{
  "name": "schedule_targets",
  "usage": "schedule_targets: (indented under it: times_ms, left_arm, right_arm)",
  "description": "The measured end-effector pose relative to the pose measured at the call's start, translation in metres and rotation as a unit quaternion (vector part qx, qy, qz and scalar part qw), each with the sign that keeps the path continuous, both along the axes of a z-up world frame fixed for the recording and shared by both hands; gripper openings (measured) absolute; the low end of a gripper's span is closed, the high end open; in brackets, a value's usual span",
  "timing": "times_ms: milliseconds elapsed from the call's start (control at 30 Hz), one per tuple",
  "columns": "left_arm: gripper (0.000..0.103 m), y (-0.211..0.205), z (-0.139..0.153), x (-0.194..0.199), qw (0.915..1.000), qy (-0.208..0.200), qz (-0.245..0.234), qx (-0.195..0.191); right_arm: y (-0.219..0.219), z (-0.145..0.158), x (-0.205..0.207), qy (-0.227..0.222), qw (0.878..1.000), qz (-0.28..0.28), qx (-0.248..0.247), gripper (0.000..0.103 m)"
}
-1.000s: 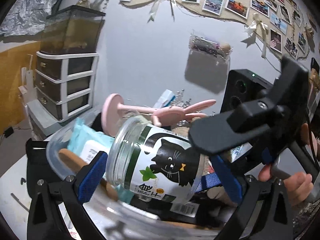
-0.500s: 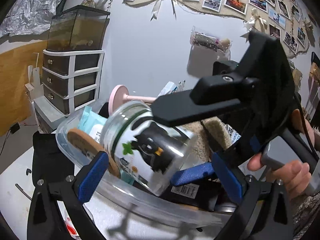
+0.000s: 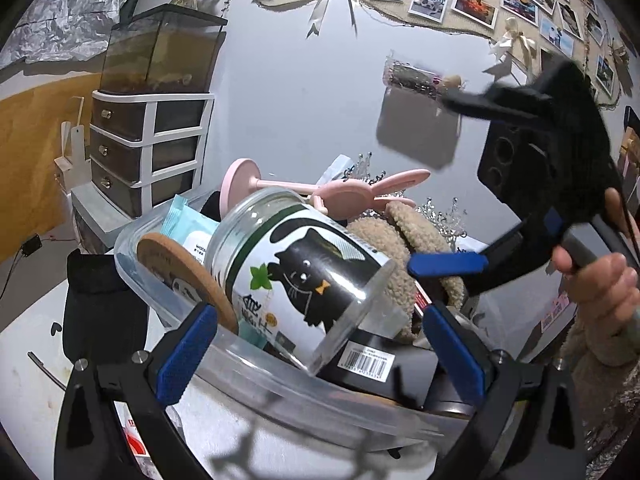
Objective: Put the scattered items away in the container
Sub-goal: 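Withdraw the right gripper from the container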
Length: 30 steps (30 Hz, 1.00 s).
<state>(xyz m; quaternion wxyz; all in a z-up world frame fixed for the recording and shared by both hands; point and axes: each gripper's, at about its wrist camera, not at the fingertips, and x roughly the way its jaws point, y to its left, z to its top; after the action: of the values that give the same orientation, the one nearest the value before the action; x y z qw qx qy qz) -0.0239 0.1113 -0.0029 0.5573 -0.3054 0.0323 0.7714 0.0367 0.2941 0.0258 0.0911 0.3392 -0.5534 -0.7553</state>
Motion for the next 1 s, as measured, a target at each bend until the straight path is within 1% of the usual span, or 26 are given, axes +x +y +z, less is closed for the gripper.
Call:
schedule_targets:
  times_ms: [33, 67, 200, 300, 367, 533, 667, 700, 733, 767, 800, 867, 933, 1000]
  left_arm:
    - [0.103, 0.0, 0.0, 0.001, 1.0, 0.001, 0.001, -0.001]
    - [0.103, -0.002, 0.0, 0.003, 1.0, 0.003, 0.002, -0.002]
    - [0.103, -0.008, -0.001, 0.009, 1.0, 0.003, 0.009, -0.003]
    - [0.103, -0.013, -0.001, 0.012, 0.9998, 0.003, 0.016, -0.005]
    - [0.103, -0.018, -0.001, 0.015, 0.9998, 0.002, 0.021, -0.005]
    - [0.103, -0.028, 0.003, 0.021, 0.9994, 0.001, 0.033, 0.001]
    - [0.103, -0.037, 0.008, 0.028, 0.9989, 0.007, 0.045, 0.004]
    - [0.103, -0.039, 0.009, 0.03, 0.9987, 0.009, 0.05, 0.005]
    - [0.103, -0.042, 0.011, 0.032, 0.9983, 0.013, 0.056, 0.005]
    - [0.103, -0.045, 0.013, 0.033, 0.9978, 0.018, 0.063, 0.005]
    - [0.103, -0.048, 0.015, 0.036, 0.9972, 0.025, 0.07, 0.006]
    - [0.103, -0.054, 0.018, 0.041, 0.9958, 0.039, 0.083, 0.005]
    - [0.103, -0.061, 0.02, 0.045, 0.9947, 0.048, 0.091, 0.003]
    - [0.103, -0.067, 0.022, 0.048, 0.9936, 0.052, 0.1, -0.004]
  right_arm:
    - [0.001, -0.001, -0.001, 0.004, 1.0, -0.002, 0.0, 0.082]
    - [0.001, -0.002, -0.002, 0.006, 1.0, -0.003, 0.002, 0.077]
    - [-0.002, -0.001, -0.004, 0.011, 0.999, -0.009, 0.03, 0.076]
    - [0.0, -0.003, -0.005, 0.006, 1.0, -0.012, 0.024, 0.076]
    - [0.0, 0.002, -0.004, 0.009, 0.999, -0.017, 0.033, 0.076]
    - [-0.007, 0.022, 0.008, 0.029, 0.996, -0.027, 0.083, 0.076]
    - [-0.022, 0.037, 0.017, 0.037, 0.986, -0.046, 0.153, 0.076]
    - [-0.025, 0.039, 0.019, 0.037, 0.984, -0.051, 0.168, 0.078]
    - [-0.031, 0.042, 0.024, 0.036, 0.978, -0.06, 0.197, 0.086]
    - [-0.036, 0.045, 0.028, 0.038, 0.973, -0.069, 0.216, 0.098]
    - [-0.04, 0.047, 0.031, 0.04, 0.969, -0.074, 0.234, 0.103]
    - [-0.051, 0.052, 0.037, 0.055, 0.961, -0.075, 0.261, 0.103]
    - [-0.06, 0.055, 0.042, 0.059, 0.954, -0.078, 0.282, 0.103]
    - [-0.068, 0.057, 0.049, 0.066, 0.946, -0.092, 0.303, 0.103]
